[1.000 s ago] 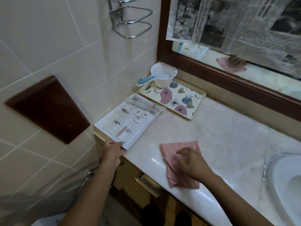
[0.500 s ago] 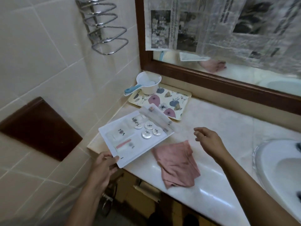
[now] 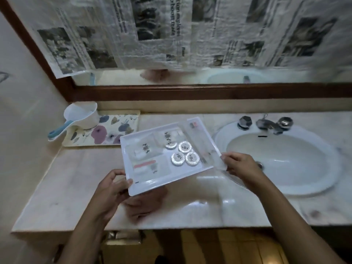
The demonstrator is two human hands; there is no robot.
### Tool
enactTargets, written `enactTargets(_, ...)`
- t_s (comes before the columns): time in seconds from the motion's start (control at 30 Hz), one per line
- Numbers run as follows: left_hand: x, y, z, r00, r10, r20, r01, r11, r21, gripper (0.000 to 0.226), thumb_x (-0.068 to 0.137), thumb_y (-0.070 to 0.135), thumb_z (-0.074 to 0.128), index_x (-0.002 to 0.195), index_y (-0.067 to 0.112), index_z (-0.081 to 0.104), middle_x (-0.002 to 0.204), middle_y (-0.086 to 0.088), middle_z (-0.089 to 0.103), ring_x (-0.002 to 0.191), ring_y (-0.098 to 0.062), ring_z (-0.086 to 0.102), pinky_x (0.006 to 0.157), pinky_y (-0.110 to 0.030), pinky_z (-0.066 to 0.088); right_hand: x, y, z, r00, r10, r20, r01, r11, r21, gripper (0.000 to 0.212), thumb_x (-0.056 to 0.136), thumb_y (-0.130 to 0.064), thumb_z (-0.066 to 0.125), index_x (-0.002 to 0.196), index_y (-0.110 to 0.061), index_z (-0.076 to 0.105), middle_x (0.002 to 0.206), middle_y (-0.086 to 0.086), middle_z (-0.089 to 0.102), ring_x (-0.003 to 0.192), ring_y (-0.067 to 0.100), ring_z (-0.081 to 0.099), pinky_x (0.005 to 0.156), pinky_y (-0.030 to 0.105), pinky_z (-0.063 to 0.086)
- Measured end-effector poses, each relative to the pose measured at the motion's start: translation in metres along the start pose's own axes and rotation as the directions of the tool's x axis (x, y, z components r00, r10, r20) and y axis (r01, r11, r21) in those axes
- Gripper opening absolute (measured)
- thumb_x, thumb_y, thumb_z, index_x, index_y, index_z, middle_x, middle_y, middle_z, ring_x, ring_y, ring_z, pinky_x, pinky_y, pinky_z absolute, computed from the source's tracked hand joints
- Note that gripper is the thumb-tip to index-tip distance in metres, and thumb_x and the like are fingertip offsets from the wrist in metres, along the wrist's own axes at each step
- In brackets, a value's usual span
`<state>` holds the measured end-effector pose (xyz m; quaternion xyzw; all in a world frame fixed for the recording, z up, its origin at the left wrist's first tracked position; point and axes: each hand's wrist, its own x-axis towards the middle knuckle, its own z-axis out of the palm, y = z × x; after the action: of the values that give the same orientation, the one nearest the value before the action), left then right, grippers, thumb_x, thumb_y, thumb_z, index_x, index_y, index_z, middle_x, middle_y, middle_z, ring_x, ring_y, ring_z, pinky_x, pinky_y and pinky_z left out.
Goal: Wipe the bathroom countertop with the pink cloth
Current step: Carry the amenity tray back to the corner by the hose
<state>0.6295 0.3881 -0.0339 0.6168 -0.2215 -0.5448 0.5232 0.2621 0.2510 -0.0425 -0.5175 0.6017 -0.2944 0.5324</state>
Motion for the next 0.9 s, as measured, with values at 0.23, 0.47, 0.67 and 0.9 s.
enactTargets(0.23, -0.006, -0.021, 0.157, 0.980, -0.025, 0.197, 0.009, 0.997, 0.083, 0.016, 0.094, -0.006, 0.060, 0.103, 0.007, 0.060, 0.084, -0.011, 0.077, 0.068, -0.019, 0.073, 0.063, -0.030, 0.063, -0.058, 0.058, -0.150, 0.967, 0.043, -0.252, -0.027, 0.998, 0.063, 0.014, 0.095, -0.018, 0.070, 0.095, -0.020, 0.084, 0.081, 0.008, 0.074, 0.067, 0.012, 0.058, 0.070, 0.030, 0.050)
enactTargets(0.47, -0.038, -0.080, 0.317, 0.952, -0.077, 0.298, 0.036, 0.989, 0.141, 0.016, 0.096, -0.005, 0.059, 0.106, 0.008, 0.061, 0.100, -0.019, 0.076, 0.081, -0.026, 0.075, 0.070, -0.031, 0.063, -0.109, 0.134, -0.305, 0.901, 0.087, -0.425, -0.022, 0.988, 0.155, 0.012, 0.094, -0.020, 0.074, 0.101, -0.016, 0.082, 0.076, 0.004, 0.072, 0.066, 0.015, 0.059, 0.069, 0.031, 0.052)
enactTargets(0.67, -0.057, -0.117, 0.426, 0.939, -0.127, 0.319, 0.064, 0.978, 0.200, 0.021, 0.095, 0.000, 0.064, 0.115, 0.005, 0.064, 0.107, -0.015, 0.070, 0.089, -0.026, 0.069, 0.078, -0.035, 0.055, -0.132, 0.182, -0.397, 0.829, 0.198, -0.522, -0.008, 0.939, 0.344, 0.016, 0.098, -0.011, 0.069, 0.109, -0.004, 0.077, 0.088, 0.013, 0.071, 0.072, 0.017, 0.058, 0.062, 0.024, 0.053)
enactTargets(0.9, -0.058, -0.131, 0.529, 0.923, -0.149, 0.354, 0.056, 0.964, 0.261, 0.016, 0.094, -0.005, 0.062, 0.103, 0.008, 0.063, 0.097, -0.013, 0.068, 0.079, -0.023, 0.065, 0.071, -0.032, 0.051, -0.131, 0.199, -0.471, 0.763, 0.340, -0.550, 0.031, 0.831, 0.556, 0.017, 0.103, -0.006, 0.057, 0.105, -0.003, 0.073, 0.096, 0.010, 0.072, 0.081, 0.019, 0.065, 0.062, 0.023, 0.059)
